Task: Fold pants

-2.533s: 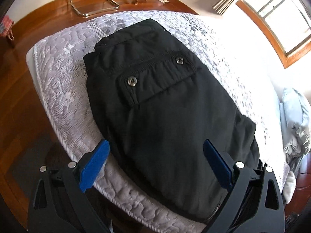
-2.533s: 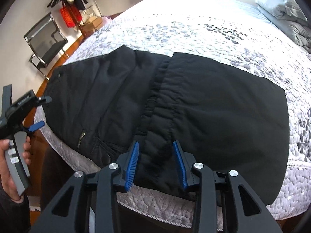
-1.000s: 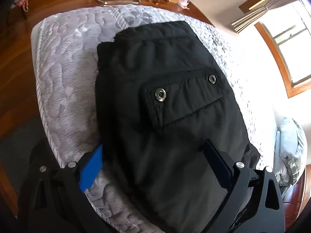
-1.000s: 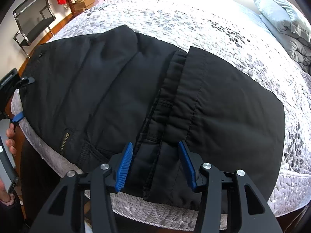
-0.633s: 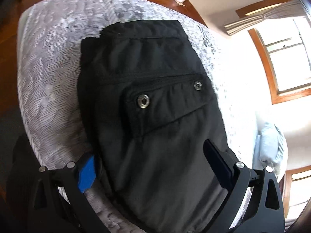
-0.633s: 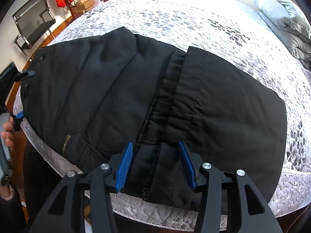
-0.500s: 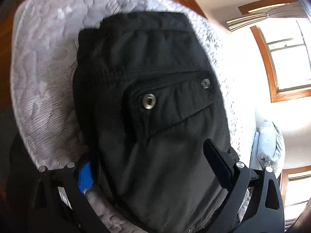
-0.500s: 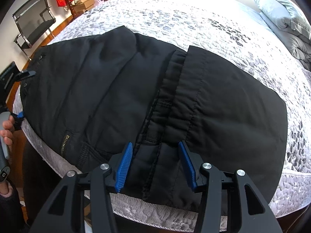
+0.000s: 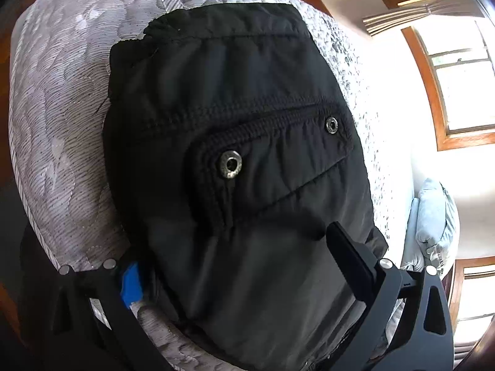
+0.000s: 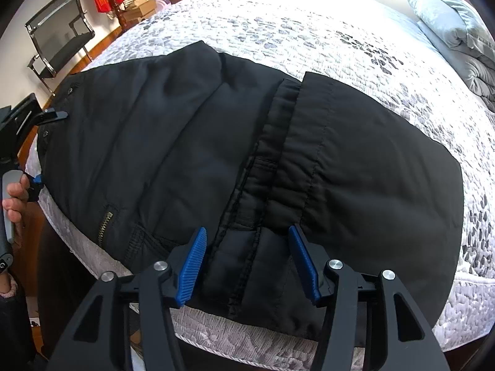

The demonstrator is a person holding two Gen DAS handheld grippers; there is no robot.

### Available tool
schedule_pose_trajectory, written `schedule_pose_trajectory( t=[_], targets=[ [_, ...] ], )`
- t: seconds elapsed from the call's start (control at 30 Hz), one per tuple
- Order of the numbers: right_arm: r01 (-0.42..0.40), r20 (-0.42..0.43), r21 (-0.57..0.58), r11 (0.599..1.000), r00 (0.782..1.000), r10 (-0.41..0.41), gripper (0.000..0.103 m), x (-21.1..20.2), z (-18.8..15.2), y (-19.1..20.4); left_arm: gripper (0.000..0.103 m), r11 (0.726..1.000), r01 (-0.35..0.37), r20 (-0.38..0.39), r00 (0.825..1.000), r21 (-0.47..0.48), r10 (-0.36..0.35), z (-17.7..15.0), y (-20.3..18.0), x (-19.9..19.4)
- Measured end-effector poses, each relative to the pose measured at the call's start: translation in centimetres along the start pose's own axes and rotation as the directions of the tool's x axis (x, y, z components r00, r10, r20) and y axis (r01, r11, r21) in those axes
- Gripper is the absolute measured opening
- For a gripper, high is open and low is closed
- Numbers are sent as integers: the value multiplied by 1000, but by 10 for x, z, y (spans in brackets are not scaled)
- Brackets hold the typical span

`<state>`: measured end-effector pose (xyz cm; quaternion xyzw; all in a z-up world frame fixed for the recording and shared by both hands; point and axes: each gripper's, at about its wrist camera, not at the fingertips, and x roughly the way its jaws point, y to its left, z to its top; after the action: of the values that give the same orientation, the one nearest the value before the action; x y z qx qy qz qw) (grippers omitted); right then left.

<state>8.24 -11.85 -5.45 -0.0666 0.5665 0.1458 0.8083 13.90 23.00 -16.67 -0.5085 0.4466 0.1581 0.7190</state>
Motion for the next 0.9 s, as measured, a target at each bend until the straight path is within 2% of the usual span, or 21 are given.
schedule_pose_trajectory(
  t=[0.07, 0.13, 0.2, 0.3, 0.5, 0.7, 0.9],
  targets=[
    [-4, 1, 3, 1000, 1000, 4, 56, 0, -1, 0, 98, 1000, 3, 7, 1000, 23, -3, -2, -1, -4],
    [-7, 2, 2, 1000, 1000, 7, 56, 0, -1, 0, 85, 999, -20, 30, 999, 30, 19, -3, -4, -8],
    [-12, 4, 4, 1000, 1000, 12, 57, 1, -2, -1, 61, 999, -35, 55, 998, 11, 35, -6, -4, -12],
    [-20, 7, 3, 1000, 1000, 20, 59, 1, -3, -3, 41, 999, -36, 63, 997, -3, 36, -7, -1, -14],
    [-42, 14, 10, 999, 999, 42, 60, 1, -6, -6, 18, 1000, -6, 69, 998, -22, 7, -7, 8, -27],
    [-62, 23, 23, 998, 998, 61, 60, 2, -7, -12, 11, 996, 33, 140, 989, 79, -44, -18, -6, -53],
    [-88, 29, 28, 996, 996, 87, 61, 3, -8, -18, 11, 965, 82, 232, 963, 248, -141, -40, -45, -79]
  ],
)
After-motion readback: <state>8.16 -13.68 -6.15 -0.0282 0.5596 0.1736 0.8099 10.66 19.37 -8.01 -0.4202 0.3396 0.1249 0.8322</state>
